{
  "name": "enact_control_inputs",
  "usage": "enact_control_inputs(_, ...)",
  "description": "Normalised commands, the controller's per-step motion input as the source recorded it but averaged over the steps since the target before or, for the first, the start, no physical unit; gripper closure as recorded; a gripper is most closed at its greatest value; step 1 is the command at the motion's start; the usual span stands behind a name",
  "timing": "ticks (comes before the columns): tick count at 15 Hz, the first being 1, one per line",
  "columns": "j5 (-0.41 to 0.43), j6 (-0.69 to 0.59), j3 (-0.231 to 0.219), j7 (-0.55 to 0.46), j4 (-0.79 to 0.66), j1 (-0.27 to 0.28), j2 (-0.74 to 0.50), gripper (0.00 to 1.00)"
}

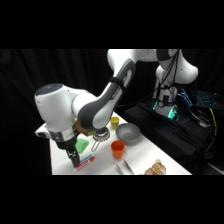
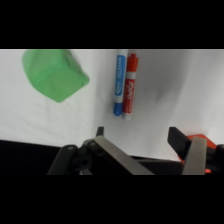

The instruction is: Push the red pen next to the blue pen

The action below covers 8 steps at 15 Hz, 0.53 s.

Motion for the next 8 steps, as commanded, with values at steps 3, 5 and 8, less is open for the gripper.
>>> enact_control_inputs(3,0.140,-0.51,-0.090,-0.03,-0.30,-0.150,-0.64,0.00)
enact_control_inputs(5,0.095,-0.56,-0.096,-0.03,-0.20,-0.109,-0.52,0.00)
enact_control_inputs(8,0.120,-0.42,-0.042,-0.09,-0.18,-0.090,-0.42,0.00)
